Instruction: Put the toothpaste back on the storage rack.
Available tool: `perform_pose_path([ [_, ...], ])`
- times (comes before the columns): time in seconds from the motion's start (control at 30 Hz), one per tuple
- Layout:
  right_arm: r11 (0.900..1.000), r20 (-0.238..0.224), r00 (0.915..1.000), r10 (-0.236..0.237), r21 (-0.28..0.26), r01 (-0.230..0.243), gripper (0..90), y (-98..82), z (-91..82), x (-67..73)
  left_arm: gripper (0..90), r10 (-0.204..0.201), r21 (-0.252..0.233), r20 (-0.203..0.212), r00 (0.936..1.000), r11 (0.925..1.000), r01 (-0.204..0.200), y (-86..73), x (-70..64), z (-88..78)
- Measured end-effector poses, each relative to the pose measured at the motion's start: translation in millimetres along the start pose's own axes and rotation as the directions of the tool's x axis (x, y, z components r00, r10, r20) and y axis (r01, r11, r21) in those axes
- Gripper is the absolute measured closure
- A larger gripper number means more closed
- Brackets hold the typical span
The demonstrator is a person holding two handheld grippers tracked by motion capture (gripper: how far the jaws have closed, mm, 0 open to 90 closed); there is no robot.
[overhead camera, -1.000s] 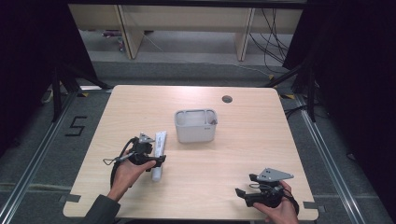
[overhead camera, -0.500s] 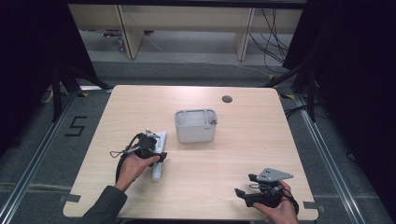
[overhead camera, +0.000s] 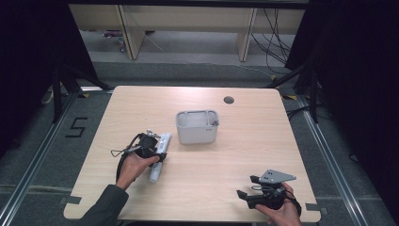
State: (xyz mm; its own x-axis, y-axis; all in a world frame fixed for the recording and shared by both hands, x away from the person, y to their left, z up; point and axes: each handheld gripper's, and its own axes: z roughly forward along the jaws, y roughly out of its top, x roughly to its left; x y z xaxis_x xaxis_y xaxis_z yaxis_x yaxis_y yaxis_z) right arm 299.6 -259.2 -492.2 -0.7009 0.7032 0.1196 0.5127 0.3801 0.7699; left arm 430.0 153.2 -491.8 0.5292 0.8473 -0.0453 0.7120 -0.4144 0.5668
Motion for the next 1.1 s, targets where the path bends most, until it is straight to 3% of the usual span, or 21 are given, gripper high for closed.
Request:
perform_pose_path([
  [0.07,0.999,0.0,0.9993,0.039,-0.002,-0.039,22.4,0.0,-0.8,2.9,53.9,-0.002,0.004,0.005,1.0,1.0,0.002,-1.6,-0.4,-0.2],
  [0.2,0.998,-0.001,0.9983,0.059,0.005,-0.059,22.5,0.0,-1.4,3.6,58.2,0.01,0.013,-0.011,0.9999,0.9999,-0.01,-3.9,-2.6,-2.6],
  [0.47,0.999,0.001,0.999,0.044,-0.001,-0.044,22.7,0.0,-1.0,2.8,61.2,0.025,0.041,-0.025,0.9994,0.9989,-0.024,-6.8,-2.3,-6.7],
  [0.5,0.999,0.001,0.9989,0.047,0.0,-0.047,22.7,0.0,-1.2,2.8,61.2,0.036,0.065,-0.015,0.9992,0.9973,-0.035,-7.1,-1.2,-8.9],
  [0.63,0.998,-0.006,0.9981,0.061,0.005,-0.061,22.8,0.0,-1.3,3.5,62.0,0.048,0.076,0.0,0.9989,0.996,-0.047,-11.2,-1.4,-12.3],
  [0.73,1.0,0.003,0.9996,0.029,-0.006,-0.029,22.9,0.2,-1.0,1.7,62.3,0.084,0.103,0.009,0.9965,0.9911,-0.084,-13.8,-2.6,-16.2],
  [0.83,0.999,0.001,0.9995,0.033,-0.005,-0.033,22.9,0.4,-0.7,1.6,62.3,0.121,0.156,0.037,0.992,0.9797,-0.125,-13.8,-2.7,-19.9],
  [1.07,1.0,0.003,0.9998,0.018,-0.007,-0.018,22.9,0.8,-1.2,1.7,62.2,0.146,0.205,0.056,0.9877,0.9665,-0.154,-8.7,-2.3,-18.4],
  [1.1,0.999,-0.005,0.999,0.044,-0.003,-0.044,22.9,0.4,-1.2,3.2,62.0,0.141,0.217,0.063,0.988,0.9644,-0.151,-7.5,-1.8,-17.0],
])
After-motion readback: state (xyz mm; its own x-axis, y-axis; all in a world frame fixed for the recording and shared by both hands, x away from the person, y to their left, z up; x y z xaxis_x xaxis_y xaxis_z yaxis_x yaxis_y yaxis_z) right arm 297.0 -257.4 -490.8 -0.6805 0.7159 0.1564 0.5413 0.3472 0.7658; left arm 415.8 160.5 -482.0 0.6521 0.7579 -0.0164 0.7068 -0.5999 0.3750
